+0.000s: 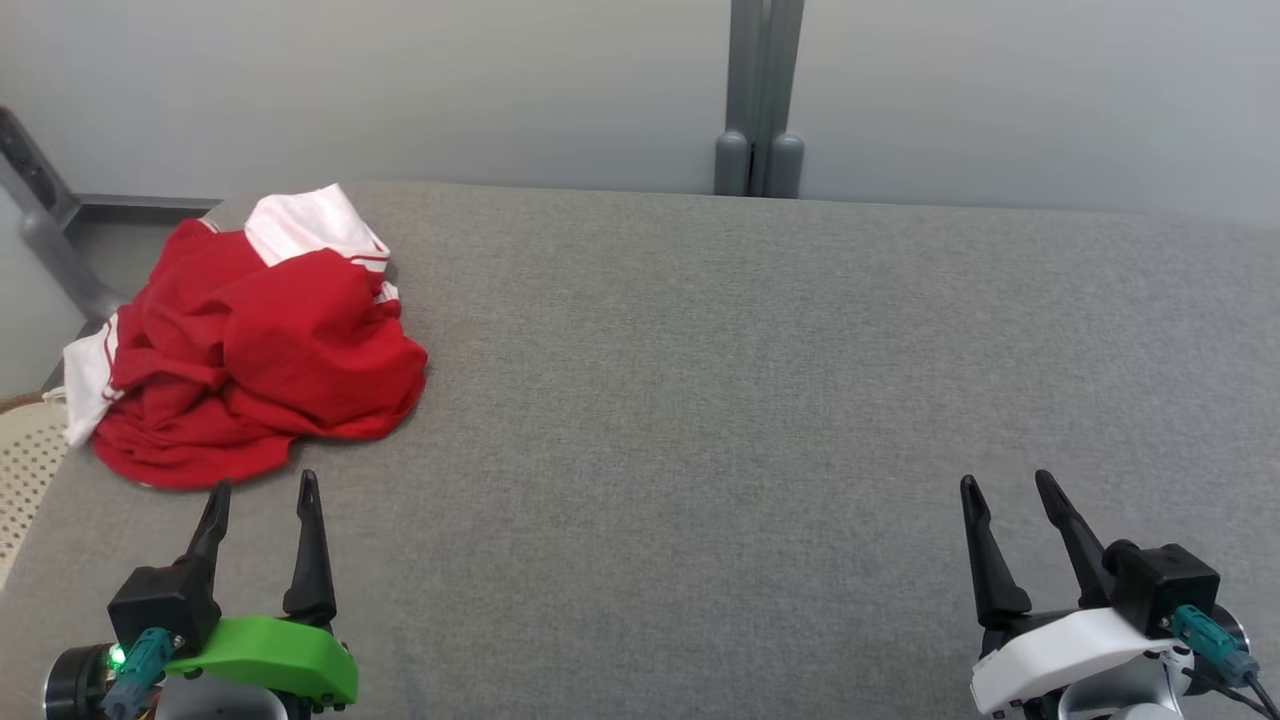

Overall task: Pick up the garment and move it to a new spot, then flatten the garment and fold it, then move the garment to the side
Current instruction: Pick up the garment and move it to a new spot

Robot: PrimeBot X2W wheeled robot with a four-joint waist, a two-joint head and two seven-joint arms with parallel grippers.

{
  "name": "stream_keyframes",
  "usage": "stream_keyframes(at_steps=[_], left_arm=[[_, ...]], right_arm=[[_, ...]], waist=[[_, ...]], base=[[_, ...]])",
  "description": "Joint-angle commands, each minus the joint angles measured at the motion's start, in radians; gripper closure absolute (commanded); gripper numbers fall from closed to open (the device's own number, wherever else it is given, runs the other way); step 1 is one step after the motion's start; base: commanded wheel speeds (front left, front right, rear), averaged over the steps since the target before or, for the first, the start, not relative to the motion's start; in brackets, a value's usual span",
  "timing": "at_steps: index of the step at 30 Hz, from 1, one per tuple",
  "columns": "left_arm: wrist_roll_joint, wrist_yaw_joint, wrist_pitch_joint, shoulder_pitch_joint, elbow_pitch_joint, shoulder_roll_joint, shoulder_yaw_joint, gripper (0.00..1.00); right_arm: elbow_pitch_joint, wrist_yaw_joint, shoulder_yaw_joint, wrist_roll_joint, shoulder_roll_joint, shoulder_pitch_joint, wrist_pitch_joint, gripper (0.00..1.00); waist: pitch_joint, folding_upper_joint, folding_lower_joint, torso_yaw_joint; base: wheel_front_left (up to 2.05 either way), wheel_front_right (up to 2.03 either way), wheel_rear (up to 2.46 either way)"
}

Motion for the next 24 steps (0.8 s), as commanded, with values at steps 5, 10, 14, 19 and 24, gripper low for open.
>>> stream_keyframes(at_steps=[5,10,14,19,24], left_arm=[[0.003,0.009,-0.022,0.002,0.003,0.013,0.005,0.00],[0.000,0.014,-0.028,0.007,0.007,0.020,0.008,0.00],[0.000,0.016,-0.032,0.008,0.007,0.023,0.006,0.00],[-0.005,0.018,-0.036,0.016,0.009,0.027,0.006,0.00],[-0.014,0.023,-0.041,0.018,0.011,0.026,0.006,0.00]], right_arm=[[0.005,0.000,0.001,0.006,-0.003,0.011,-0.004,0.00],[0.015,0.000,0.006,0.013,-0.003,0.011,-0.008,0.00],[0.023,0.000,0.008,0.018,-0.004,0.011,-0.013,0.00],[0.031,0.000,0.015,0.019,-0.004,0.010,-0.014,0.00],[0.032,0.000,0.017,0.016,-0.004,0.003,-0.009,0.00]], waist=[[0.002,0.0000,0.0000,0.102],[-0.001,0.0000,0.0000,0.158],[-0.004,0.0000,0.0000,0.203],[-0.004,0.0000,0.0000,0.251],[0.000,0.0000,0.0000,0.285]], base=[[0.00,0.00,0.00],[0.00,0.00,0.00],[0.00,0.00,0.00],[0.00,0.00,0.00],[0.00,0.00,0.00]])
